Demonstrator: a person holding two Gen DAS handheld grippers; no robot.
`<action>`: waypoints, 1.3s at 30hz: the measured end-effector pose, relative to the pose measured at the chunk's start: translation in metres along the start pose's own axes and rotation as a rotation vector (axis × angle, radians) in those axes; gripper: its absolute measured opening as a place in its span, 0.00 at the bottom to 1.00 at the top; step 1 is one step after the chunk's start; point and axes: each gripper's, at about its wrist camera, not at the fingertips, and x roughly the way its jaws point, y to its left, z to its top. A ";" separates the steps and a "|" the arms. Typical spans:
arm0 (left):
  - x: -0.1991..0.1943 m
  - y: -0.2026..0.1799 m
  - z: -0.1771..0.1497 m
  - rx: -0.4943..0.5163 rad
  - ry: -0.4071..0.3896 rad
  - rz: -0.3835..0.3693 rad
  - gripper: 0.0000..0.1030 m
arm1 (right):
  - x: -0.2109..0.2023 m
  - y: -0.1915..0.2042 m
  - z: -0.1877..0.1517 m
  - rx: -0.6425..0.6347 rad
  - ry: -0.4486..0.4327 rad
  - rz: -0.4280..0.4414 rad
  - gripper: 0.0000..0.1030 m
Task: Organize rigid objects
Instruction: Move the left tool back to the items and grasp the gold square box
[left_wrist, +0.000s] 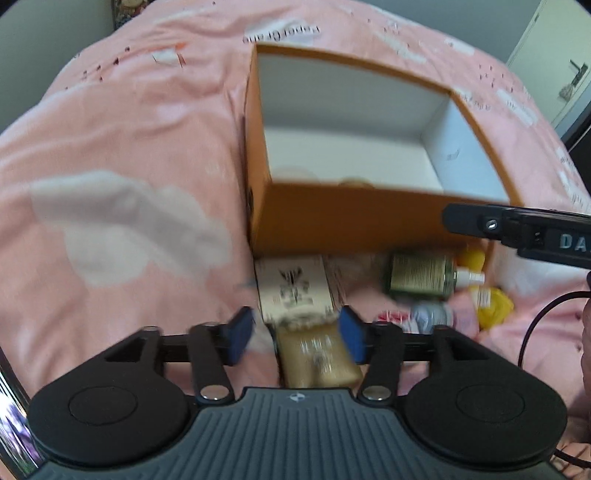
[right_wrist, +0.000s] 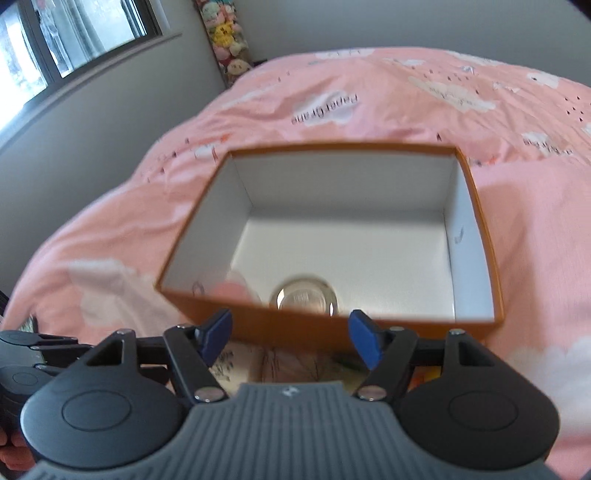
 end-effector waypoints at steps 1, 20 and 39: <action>0.002 -0.002 -0.004 0.014 0.011 -0.010 0.73 | 0.004 0.000 -0.006 0.007 0.018 0.001 0.68; 0.052 -0.025 -0.025 0.049 0.144 0.011 0.78 | 0.053 0.003 -0.040 -0.011 0.232 -0.027 0.76; 0.004 -0.004 -0.024 -0.013 0.034 -0.017 0.70 | 0.051 0.011 -0.038 -0.060 0.210 -0.028 0.76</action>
